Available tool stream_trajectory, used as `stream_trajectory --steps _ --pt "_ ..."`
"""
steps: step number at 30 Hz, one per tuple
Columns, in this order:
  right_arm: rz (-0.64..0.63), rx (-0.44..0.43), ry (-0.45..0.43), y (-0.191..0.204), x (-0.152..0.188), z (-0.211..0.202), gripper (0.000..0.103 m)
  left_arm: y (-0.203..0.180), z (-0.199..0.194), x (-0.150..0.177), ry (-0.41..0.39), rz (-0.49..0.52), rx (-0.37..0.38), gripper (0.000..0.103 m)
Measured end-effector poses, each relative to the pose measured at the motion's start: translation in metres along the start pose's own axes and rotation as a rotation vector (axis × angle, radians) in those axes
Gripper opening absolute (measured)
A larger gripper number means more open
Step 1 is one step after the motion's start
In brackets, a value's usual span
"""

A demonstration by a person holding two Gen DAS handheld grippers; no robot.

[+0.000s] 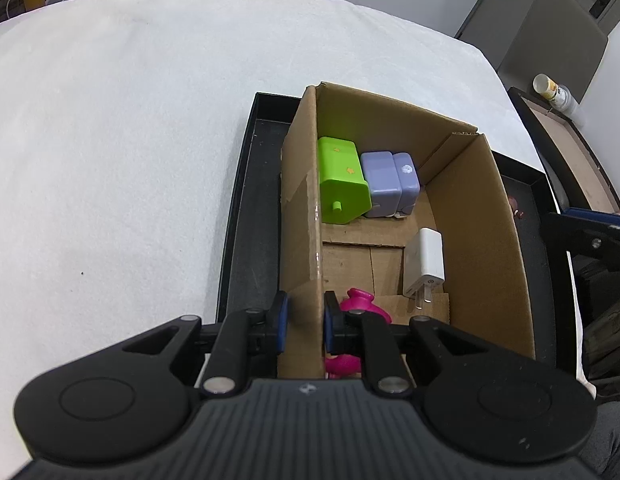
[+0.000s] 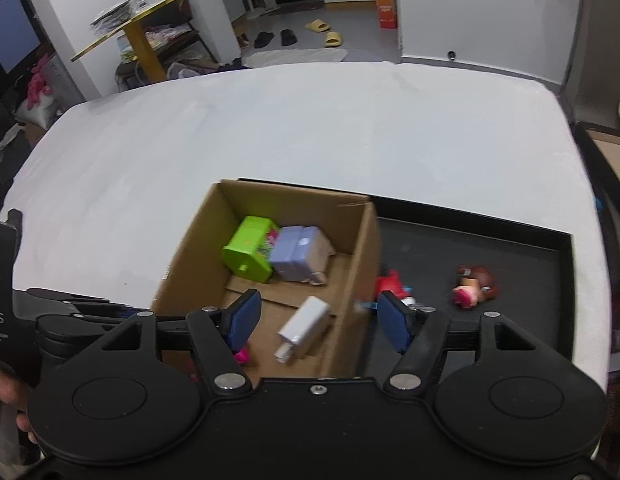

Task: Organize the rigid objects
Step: 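Open the right gripper and withdraw it from the box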

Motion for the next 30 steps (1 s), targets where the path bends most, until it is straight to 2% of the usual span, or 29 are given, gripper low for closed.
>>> stream_trajectory --steps 13,30 --pt "0.007 0.089 -0.012 -0.053 0.015 -0.009 0.079 0.0 0.002 0.001 0.004 -0.002 -0.004 0.016" --pt "0.055 0.172 0.001 -0.11 0.041 0.006 0.079 0.002 0.004 0.002 0.012 0.002 -0.007 0.016"
Point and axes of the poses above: each gripper's, at about its wrist camera, not at the fingertips, and z roughly the way its jaws point, y to its left, x to its underside, the point moved 10 cm from there along z, roughly the way its jaws point, and after that the axes turned 7 degrees about -y, right-handed, at the moved point
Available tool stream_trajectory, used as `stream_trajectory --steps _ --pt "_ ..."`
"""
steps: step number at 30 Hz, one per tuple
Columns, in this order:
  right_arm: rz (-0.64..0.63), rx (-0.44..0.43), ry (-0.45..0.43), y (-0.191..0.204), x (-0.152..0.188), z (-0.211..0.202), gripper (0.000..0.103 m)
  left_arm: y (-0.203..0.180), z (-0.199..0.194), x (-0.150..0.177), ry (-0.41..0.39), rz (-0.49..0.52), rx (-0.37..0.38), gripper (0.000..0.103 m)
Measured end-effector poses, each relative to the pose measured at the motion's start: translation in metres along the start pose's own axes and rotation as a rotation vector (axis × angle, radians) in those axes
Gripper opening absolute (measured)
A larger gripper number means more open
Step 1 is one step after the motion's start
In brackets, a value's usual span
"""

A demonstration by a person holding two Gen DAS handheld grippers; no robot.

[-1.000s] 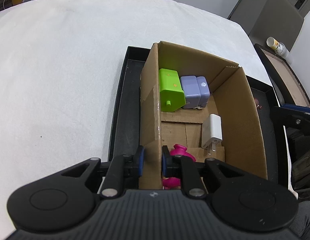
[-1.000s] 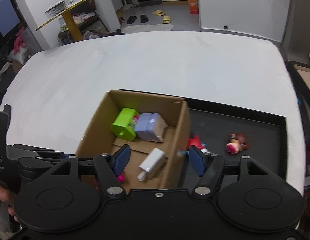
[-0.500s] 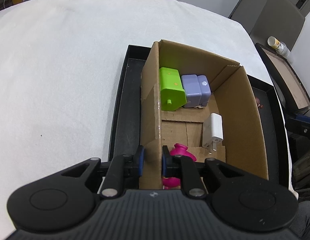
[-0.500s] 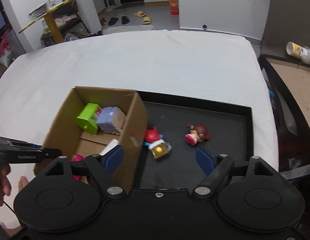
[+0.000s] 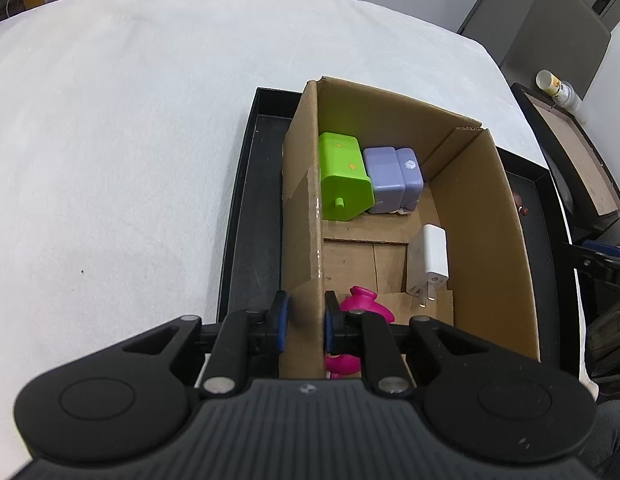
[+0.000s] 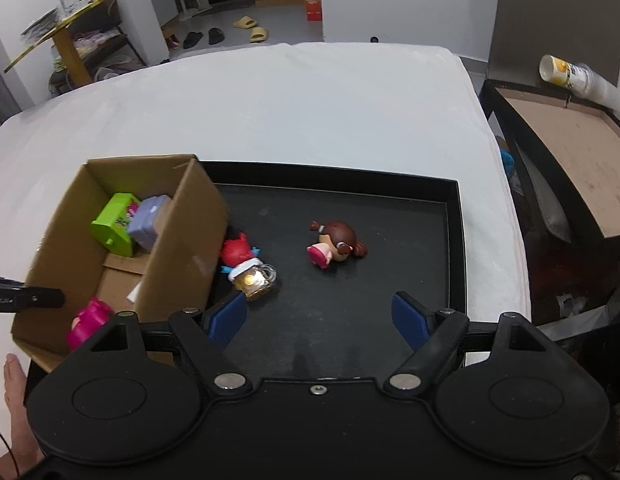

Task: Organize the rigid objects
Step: 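Open the right gripper and withdraw it from the box, then move the right gripper to the red crab figure with yellow cup and grasp it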

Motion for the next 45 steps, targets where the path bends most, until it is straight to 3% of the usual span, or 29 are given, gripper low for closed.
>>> stream_trajectory --steps 9,20,27,33,39,45 --pt "-0.018 -0.044 0.014 0.016 0.004 0.027 0.078 0.0 0.001 0.0 0.005 -0.002 0.003 0.016" --pt "-0.19 -0.075 0.065 0.034 0.007 0.059 0.073 0.001 0.001 -0.001 0.002 -0.004 -0.001 0.016" --pt "-0.25 -0.141 0.078 0.043 0.013 0.072 0.069 0.003 0.0 -0.002 -0.001 -0.008 -0.006 0.016" --pt "-0.27 -0.165 0.093 0.048 0.016 0.082 0.057 0.003 0.0 -0.002 -0.001 -0.008 -0.006 0.016" --pt "-0.277 -0.191 0.094 0.052 0.014 0.086 0.033 0.004 0.0 -0.002 -0.001 -0.01 -0.005 0.016" --pt "-0.287 -0.185 0.099 0.054 0.017 0.08 0.031 0.004 0.001 -0.001 -0.001 -0.011 -0.005 0.016"
Point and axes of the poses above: each gripper's, at about its wrist camera, not at the fingertips, and z roughly the way its jaws point, y to its left, x to its underside, the point moved 10 cm from there along z, roughly the way its jaws point, and after that the axes turned 7 degrees about -y, right-handed, at the moved point
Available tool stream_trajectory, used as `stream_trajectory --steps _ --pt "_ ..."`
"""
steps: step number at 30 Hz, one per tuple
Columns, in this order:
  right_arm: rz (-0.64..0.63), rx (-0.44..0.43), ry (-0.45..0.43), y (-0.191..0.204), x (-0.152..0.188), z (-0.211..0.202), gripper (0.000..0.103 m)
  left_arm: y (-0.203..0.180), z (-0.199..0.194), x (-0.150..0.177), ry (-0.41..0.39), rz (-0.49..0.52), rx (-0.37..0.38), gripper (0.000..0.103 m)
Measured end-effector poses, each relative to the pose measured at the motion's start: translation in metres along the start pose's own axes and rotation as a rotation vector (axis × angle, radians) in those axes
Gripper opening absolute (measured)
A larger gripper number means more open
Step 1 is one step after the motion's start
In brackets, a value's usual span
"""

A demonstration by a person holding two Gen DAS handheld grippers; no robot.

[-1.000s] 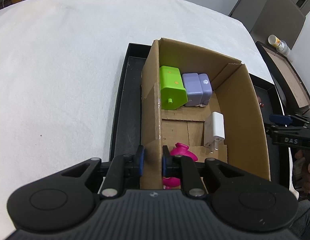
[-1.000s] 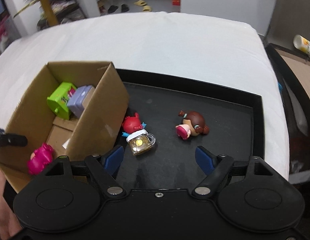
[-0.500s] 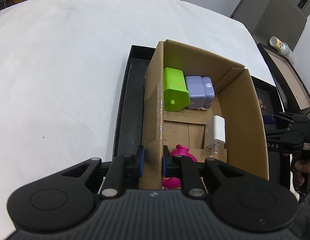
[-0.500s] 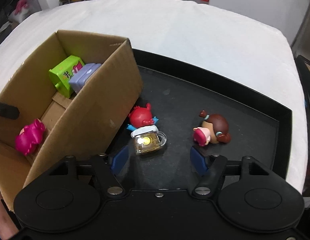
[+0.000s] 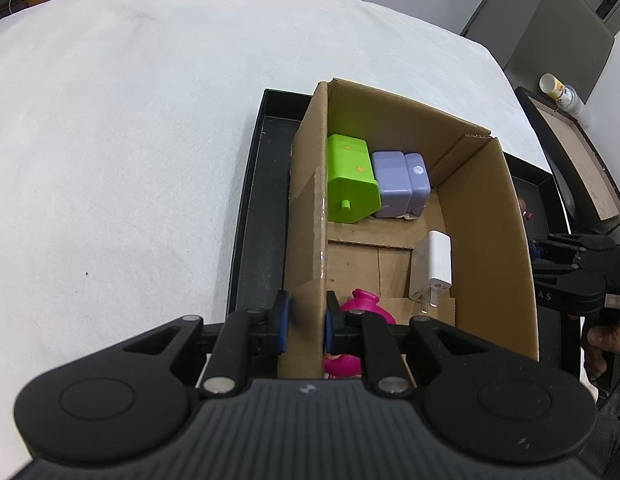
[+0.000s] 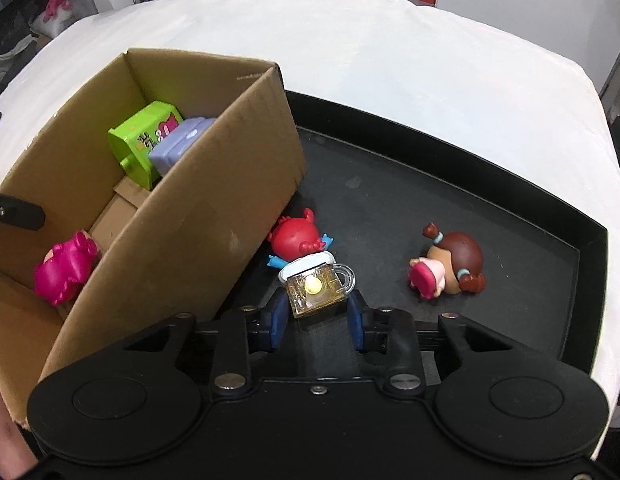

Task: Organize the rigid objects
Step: 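Move the right gripper to the red crab figure with yellow cup and grasp it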

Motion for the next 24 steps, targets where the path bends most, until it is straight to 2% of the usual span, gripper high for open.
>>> stream_trajectory --steps 24 --pt "0.199 0.061 0.116 -0.017 0.076 -0.05 0.031 0.001 0.0 0.0 0.001 -0.004 -0.005 0.016"
Point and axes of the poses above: each gripper's, at about its wrist camera, not at the fingertips, and z roughly the way its jaws point, y to its left, x to its underside, the point moved 10 cm from there along z, roughly the way its jaws point, and after that the axes turned 7 degrees about -y, right-handed, at the moved point
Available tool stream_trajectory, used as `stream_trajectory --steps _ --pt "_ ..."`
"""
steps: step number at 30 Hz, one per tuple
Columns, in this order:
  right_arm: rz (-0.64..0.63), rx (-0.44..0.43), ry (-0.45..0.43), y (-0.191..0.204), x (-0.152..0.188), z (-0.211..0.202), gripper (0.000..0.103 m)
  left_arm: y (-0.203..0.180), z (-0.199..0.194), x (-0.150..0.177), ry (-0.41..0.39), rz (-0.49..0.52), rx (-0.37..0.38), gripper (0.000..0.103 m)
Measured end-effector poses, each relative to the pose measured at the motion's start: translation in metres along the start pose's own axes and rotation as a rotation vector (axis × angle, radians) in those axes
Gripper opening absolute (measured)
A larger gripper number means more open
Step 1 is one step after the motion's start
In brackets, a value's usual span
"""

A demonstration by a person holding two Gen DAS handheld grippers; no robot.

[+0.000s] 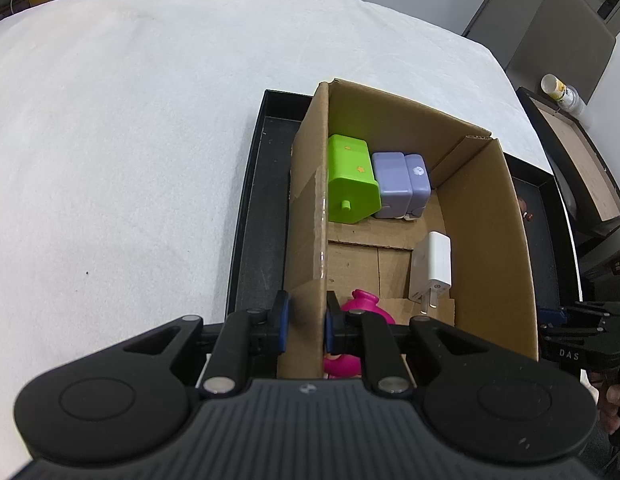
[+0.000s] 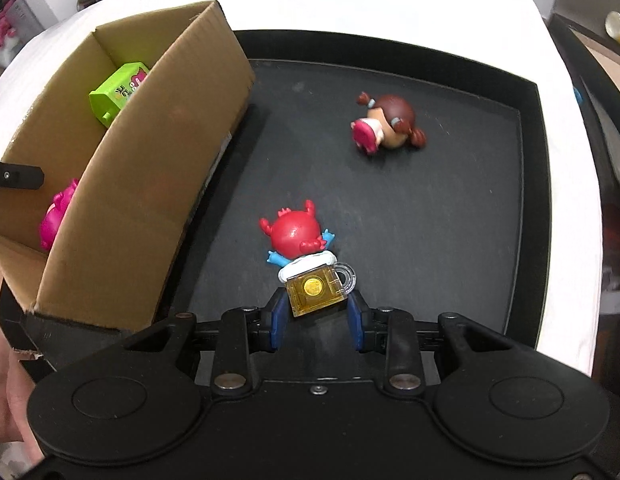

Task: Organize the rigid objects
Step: 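Move the right gripper to the red crab figure with yellow cup and grasp it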

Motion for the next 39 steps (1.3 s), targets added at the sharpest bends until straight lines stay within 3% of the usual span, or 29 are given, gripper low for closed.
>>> stream_trajectory --steps 5,7,8,19,32,35,39 --pt "0.025 0.0 -0.002 -0.002 0.004 -0.001 0.035 0.0 0.0 0.0 0.001 -0.001 0.001 0.016" --pt "0.02 0.006 -0.007 -0.005 0.002 -0.001 0.05 0.0 0.0 0.0 0.0 0.0 0.0 0.016" --pt "0.016 0.026 0.004 -0.005 0.002 0.0 0.051 0.0 0.0 0.0 -0.001 0.001 -0.001 0.016" --pt "-0.041 0.021 -0.037 0.004 -0.011 0.007 0.061 -0.001 -0.001 0.001 0.003 -0.001 0.0 0.016" --pt "-0.129 0.003 -0.055 0.015 -0.022 0.007 0.061 -0.002 0.0 0.001 0.003 -0.002 -0.001 0.016" --pt "-0.167 -0.003 -0.043 0.016 -0.02 0.006 0.058 -0.002 0.0 0.001 0.003 -0.002 0.0 0.016" --pt "-0.241 -0.015 -0.023 0.016 -0.019 0.005 0.046 -0.001 0.0 0.001 0.003 -0.001 0.0 0.016"
Point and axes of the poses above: each gripper's, at about its wrist camera, not at the fingertips, and z roughly the way its jaws point, y to its left, x to its underside, the point moved 10 cm from there along z, roughly the way its jaws point, and after that the axes turned 7 degrees about -y, right-handed, at the moved point
